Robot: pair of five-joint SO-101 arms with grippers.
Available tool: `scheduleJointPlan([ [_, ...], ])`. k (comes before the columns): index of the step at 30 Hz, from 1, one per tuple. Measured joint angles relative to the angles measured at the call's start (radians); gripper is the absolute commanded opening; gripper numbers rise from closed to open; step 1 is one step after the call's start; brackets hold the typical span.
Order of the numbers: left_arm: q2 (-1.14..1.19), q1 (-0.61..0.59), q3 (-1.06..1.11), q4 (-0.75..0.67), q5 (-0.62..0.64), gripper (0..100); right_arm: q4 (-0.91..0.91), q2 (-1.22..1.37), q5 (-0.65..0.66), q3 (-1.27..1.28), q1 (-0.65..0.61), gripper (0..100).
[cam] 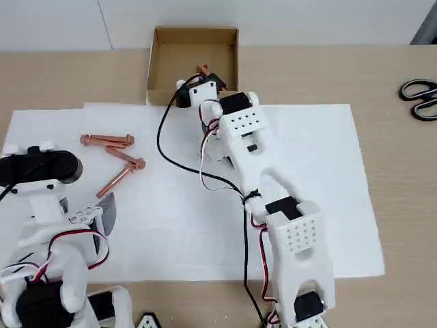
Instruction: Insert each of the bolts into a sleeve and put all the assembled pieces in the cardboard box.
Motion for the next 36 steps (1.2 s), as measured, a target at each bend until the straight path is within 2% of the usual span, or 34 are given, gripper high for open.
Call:
scheduleJointPlan([
  [24,0.0,0.0,0.0,0.0,0.0,26,0.014,0.0,0.002,0.017,0.017,20.4],
  [31,0.0,0.0,0.0,0.0,0.0,26,-0.014,0.075,0.002,0.005,0.028,20.3],
  [36,0.0,0.0,0.0,0.0,0.0,26,-0.014,0.077,0.002,0.003,0.031,7.9],
])
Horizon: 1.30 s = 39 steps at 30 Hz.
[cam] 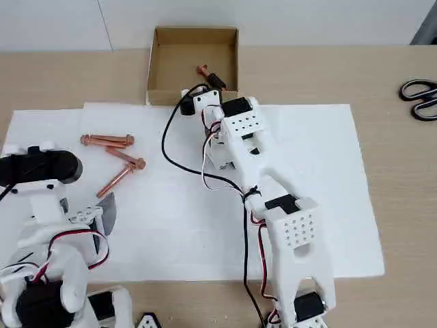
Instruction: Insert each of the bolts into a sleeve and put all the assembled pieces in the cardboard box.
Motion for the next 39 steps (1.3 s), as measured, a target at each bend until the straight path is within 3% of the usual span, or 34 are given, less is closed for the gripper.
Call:
scheduleJointPlan([
  [3,0.0,0.0,0.0,0.0,0.0,26,-0.011,0.0,0.002,-0.002,0.012,0.3],
  [22,0.023,0.0,0.0,0.0,-0.021,27,0.221,-0.368,0.003,0.014,0.017,0.4],
  [30,0.419,0.0,-0.161,0.0,-0.147,27,0.242,-0.488,0.003,0.052,0.13,0.4],
  [39,0.965,0.0,-0.407,-0.006,-0.468,26,0.245,-0.562,0.003,0.137,0.155,0.4],
])
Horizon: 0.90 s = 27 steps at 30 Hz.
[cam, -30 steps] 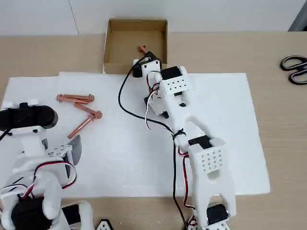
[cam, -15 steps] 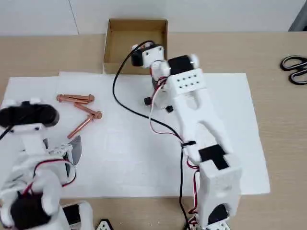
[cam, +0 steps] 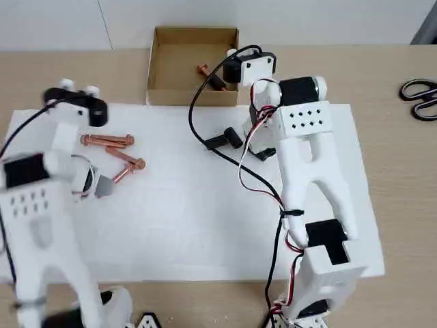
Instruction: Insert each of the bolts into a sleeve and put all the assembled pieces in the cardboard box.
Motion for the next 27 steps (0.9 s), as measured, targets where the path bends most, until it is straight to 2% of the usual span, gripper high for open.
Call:
scheduleJointPlan([
  [6,0.264,0.025,-0.086,-0.052,-0.153,26,0.0,0.0,0.0,0.002,0.0,0.4],
  [15,0.497,0.149,-0.155,-0.183,-0.17,26,0.0,0.0,0.0,0.002,-0.002,0.4],
  [23,0.606,0.152,-0.16,-0.288,-0.164,19,0.0,0.0,0.0,0.002,-0.002,0.4],
  [27,0.629,0.152,-0.16,-0.334,-0.164,18,0.0,0.0,0.0,0.002,-0.002,0.4],
])
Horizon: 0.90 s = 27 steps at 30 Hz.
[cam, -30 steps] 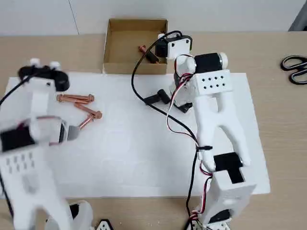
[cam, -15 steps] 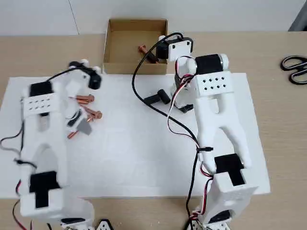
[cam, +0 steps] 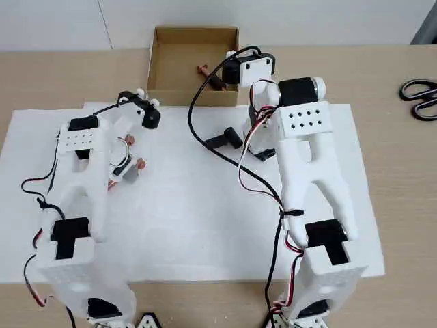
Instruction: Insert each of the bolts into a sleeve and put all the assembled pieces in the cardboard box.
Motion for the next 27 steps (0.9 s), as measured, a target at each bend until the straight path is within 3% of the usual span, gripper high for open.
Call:
scheduleJointPlan([
  [9,0.081,0.002,-0.018,-0.038,-0.008,18,0.0,0.0,0.0,0.0,0.0,0.4],
  [17,0.092,0.011,-0.018,-0.035,-0.008,6,0.0,0.0,0.0,0.0,0.0,0.4],
  [27,0.098,0.018,-0.029,0.017,-0.002,3,0.0,0.0,0.0,0.0,0.0,0.4],
])
